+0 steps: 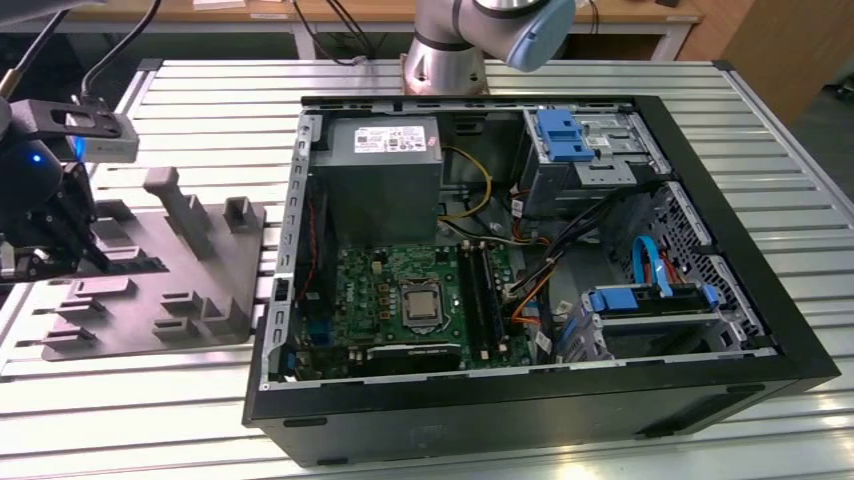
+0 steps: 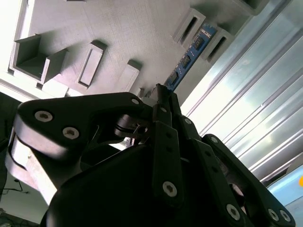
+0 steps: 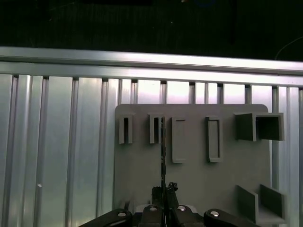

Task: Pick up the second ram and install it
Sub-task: 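Pick up the second ram and move it above second insertion slot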

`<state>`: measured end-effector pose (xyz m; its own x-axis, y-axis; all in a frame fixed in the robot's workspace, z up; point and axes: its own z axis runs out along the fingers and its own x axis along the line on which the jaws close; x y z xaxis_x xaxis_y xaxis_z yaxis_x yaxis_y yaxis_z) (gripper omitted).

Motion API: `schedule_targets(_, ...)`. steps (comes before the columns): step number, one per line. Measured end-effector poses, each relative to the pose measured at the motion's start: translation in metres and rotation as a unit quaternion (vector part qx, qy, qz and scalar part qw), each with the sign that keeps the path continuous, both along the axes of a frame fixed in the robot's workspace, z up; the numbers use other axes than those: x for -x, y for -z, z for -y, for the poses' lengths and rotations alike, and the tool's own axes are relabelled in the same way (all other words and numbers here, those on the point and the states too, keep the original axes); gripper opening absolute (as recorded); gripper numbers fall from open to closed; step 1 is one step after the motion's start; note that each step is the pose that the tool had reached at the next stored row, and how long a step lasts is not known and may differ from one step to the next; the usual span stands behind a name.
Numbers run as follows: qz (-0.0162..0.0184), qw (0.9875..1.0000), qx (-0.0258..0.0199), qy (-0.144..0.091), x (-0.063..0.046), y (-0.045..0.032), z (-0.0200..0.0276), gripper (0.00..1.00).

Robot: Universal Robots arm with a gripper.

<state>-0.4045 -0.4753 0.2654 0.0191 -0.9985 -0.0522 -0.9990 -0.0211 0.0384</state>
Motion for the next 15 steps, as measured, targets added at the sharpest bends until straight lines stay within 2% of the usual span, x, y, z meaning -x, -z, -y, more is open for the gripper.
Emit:
schedule_targets(7,0.0,1.0,-0.0001,0.0,0.0,-0.0108,0.0,0.14)
schedule_targets(15,0.0,1.0,-0.0002,0.0,0.0,-0.0327,0.0,0.14)
